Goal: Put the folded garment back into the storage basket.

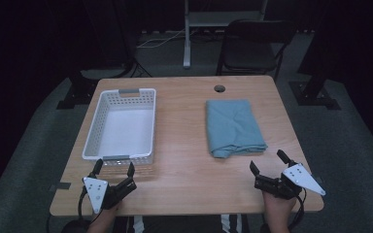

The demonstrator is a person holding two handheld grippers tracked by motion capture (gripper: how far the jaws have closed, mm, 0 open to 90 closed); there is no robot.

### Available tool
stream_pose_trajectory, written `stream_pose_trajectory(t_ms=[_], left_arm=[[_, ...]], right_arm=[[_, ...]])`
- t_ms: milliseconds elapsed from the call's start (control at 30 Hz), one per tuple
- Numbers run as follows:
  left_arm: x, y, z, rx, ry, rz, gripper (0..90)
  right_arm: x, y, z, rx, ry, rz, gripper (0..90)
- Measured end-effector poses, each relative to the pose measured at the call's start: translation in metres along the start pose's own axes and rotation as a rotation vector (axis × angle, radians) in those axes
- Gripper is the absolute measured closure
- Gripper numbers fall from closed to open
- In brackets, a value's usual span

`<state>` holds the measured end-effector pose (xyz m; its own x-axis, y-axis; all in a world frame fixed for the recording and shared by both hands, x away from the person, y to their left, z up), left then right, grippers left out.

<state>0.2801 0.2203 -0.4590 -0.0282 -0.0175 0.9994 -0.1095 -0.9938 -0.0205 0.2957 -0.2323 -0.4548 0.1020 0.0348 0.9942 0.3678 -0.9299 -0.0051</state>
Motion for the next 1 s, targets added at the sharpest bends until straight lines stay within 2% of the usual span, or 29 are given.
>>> stream_pose_trajectory(t_ms=[300,600,867,1000], left_arm=[[0.0,0.0,0.0,0.004,0.002,-0.001,4.4],[0.0,0.0,0.0,-0.004,0.001,0.0,4.4],[0.0,0.0,0.0,-0.003,0.002,-0.001,4.4],[0.0,0.0,0.0,-0.002,0.003,-0.001,4.4]], right_arm=[[-0.001,0.0,0.002,0.028,-0.023,0.01,1.3],[-0.005,0.0,0.009,0.069,-0.092,0.048,1.4],[-0.008,-0.004,0.015,0.094,-0.147,0.04,1.3],[-0.007,-0.004,0.014,0.092,-0.139,0.025,1.2]])
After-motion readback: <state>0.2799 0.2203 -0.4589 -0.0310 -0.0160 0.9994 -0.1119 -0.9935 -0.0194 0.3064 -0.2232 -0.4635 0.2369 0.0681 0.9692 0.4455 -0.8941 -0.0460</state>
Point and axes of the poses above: each handheld gripper's, and its own axes: z roughly forward along the jaws, x roughly out of its top, y roughly to its right, the point moved 6 cm from there along z, roughly forward along the jaws
